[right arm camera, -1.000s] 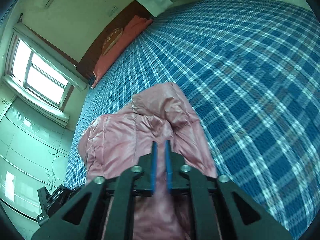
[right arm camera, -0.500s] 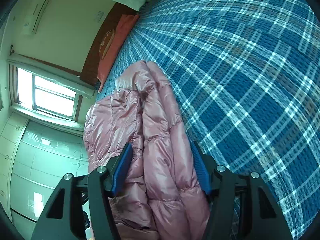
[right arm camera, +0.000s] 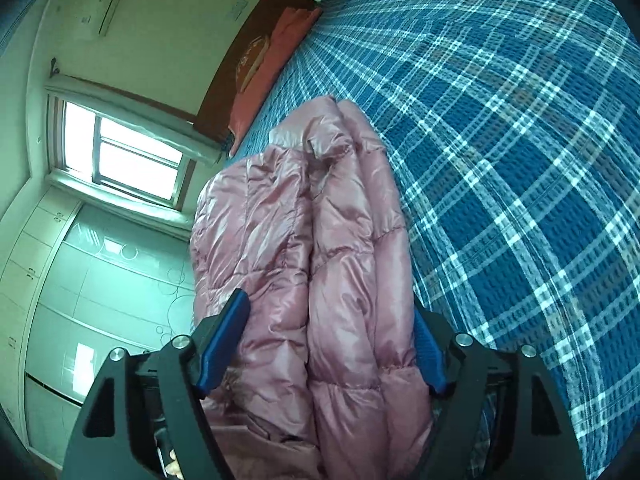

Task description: Fold large clothes

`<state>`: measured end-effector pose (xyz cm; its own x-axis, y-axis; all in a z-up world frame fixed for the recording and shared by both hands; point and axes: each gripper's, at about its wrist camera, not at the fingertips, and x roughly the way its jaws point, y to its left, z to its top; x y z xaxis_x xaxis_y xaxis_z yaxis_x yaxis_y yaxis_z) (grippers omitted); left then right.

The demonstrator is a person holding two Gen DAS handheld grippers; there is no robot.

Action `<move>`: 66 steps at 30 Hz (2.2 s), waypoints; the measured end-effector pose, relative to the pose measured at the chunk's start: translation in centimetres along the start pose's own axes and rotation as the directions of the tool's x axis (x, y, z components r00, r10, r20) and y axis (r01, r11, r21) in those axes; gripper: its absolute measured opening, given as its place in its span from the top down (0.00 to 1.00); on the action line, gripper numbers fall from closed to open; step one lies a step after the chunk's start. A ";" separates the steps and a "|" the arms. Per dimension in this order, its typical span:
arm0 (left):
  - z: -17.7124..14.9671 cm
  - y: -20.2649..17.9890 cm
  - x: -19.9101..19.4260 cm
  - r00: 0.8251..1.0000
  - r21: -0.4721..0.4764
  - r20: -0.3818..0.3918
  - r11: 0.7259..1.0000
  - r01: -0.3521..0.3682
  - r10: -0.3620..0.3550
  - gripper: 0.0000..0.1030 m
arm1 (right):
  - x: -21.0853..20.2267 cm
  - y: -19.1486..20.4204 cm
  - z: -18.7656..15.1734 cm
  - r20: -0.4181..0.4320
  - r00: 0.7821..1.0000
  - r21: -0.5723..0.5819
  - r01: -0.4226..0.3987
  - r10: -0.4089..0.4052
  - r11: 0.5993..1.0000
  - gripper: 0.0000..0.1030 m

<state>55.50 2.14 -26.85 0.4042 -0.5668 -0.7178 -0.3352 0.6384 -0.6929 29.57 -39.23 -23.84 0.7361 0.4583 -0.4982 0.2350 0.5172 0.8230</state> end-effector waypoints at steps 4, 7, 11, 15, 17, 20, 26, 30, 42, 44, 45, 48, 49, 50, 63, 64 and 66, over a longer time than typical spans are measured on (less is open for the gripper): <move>-0.3 -0.6 0.2 0.999 0.025 0.024 0.999 -0.031 0.030 0.02 | 0.8 0.4 -0.4 0.006 0.999 -0.031 0.045 -0.045 0.998 0.26; -0.6 -1.0 0.2 0.999 0.043 0.028 0.998 -0.038 0.036 0.02 | 0.9 0.6 -0.8 0.019 0.997 -0.052 0.080 -0.079 0.995 0.26; -0.7 -1.3 0.2 0.999 0.062 0.022 0.997 -0.041 0.040 0.02 | 1.4 1.1 -0.9 0.024 0.995 -0.066 0.095 -0.094 0.993 0.30; -1.1 -1.8 0.7 1.000 0.085 -0.007 0.996 -0.003 0.003 0.30 | 1.9 1.0 -1.3 0.000 0.997 -0.056 0.078 -0.078 0.995 0.53; -1.3 -1.8 1.1 0.999 0.067 -0.032 0.998 0.018 -0.016 0.33 | 2.2 0.9 -1.6 -0.002 0.998 -0.045 0.066 -0.066 0.997 0.58; -1.5 -2.1 1.1 1.000 0.091 -0.024 0.996 0.004 -0.001 0.39 | 2.2 0.7 -1.9 -0.001 0.999 -0.040 0.038 -0.038 0.998 0.67; -1.7 -2.8 0.2 1.000 0.142 0.002 0.990 0.011 -0.012 0.55 | 0.6 1.4 -2.7 0.039 0.999 -0.061 -0.010 0.012 0.998 0.76; -0.6 -3.1 -1.9 0.998 0.169 0.048 0.985 0.025 -0.034 0.60 | 0.9 3.0 -3.4 0.046 0.998 -0.083 -0.045 0.049 0.995 0.77; 6.5 0.3 -9.6 0.976 0.148 0.217 0.989 -0.010 -0.023 0.61 | 10.3 9.8 -5.1 -0.070 0.981 -0.100 -0.187 0.181 0.977 0.77; 7.7 1.4 -9.8 0.975 0.132 0.222 0.991 -0.027 -0.003 0.61 | 12.0 10.3 -5.7 -0.098 0.979 -0.091 -0.188 0.179 0.978 0.77; 8.0 2.0 -9.6 0.975 0.125 0.220 0.992 -0.033 0.005 0.61 | 12.7 10.3 -5.9 -0.107 0.979 -0.089 -0.182 0.172 0.979 0.77; 8.8 4.0 -8.8 0.982 0.099 0.191 0.995 -0.032 0.013 0.61 | 14.0 9.9 -6.6 -0.121 0.983 -0.082 -0.149 0.138 0.986 0.77; 8.8 4.3 -8.6 0.982 0.097 0.188 0.995 -0.024 0.006 0.61 | 14.1 9.8 -6.7 -0.121 0.984 -0.081 -0.141 0.131 0.987 0.77; 8.8 4.5 -8.7 0.982 0.103 0.188 0.994 -0.022 0.002 0.60 | 14.1 9.8 -6.7 -0.123 0.985 -0.083 -0.135 0.124 0.987 0.76; 5.5 5.1 -10.2 0.967 0.179 0.246 0.978 -0.106 0.060 0.46 | 9.6 8.7 -9.6 -0.103 0.995 -0.112 -0.022 0.011 0.994 0.50; 5.5 5.0 -10.0 0.966 0.191 0.247 0.974 -0.121 0.072 0.47 | 9.7 8.5 -9.8 -0.104 0.995 -0.103 -0.012 0.002 0.995 0.50; 5.7 5.1 -9.9 0.965 0.194 0.249 0.973 -0.128 0.077 0.48 | 9.8 8.5 -10.1 -0.104 0.995 -0.090 -0.007 -0.003 0.996 0.50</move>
<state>54.66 13.99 -22.85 0.5760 -0.3683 -0.7297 -0.2129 0.7943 -0.5690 32.39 -23.01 -24.49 0.6656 0.5293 -0.5261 0.1719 0.5773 0.7982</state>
